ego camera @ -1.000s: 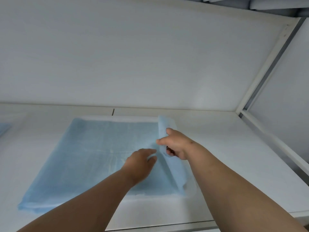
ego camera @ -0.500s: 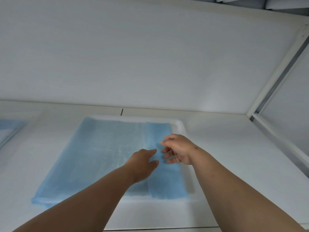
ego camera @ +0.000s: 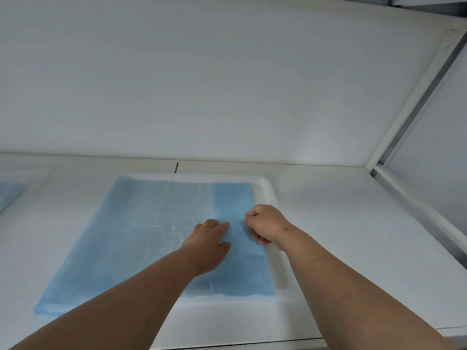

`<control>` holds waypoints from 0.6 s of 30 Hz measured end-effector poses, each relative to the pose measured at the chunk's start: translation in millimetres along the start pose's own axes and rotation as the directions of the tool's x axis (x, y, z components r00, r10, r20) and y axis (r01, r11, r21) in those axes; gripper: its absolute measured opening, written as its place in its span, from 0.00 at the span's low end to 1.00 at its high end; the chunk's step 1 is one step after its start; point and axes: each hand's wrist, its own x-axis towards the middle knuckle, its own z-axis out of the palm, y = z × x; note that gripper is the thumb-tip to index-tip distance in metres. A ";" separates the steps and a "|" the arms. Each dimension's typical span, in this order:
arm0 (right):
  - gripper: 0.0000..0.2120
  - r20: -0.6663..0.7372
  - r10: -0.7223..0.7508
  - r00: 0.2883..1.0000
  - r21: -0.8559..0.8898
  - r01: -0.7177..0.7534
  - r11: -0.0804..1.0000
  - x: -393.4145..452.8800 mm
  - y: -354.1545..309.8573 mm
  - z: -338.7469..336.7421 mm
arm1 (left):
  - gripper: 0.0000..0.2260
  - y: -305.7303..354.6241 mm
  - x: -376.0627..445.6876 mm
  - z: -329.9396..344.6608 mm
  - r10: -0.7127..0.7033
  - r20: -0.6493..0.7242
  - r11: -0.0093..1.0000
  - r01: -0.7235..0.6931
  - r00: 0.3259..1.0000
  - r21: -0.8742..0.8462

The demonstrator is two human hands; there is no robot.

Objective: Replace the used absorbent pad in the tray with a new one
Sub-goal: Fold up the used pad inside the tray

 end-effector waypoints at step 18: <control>0.16 0.261 -0.354 0.898 -0.447 0.438 0.780 8.3 -76.9 89.3 | 0.24 -88.9 -43.1 -59.6 -0.367 -0.433 0.909 0.417 0.823 0.023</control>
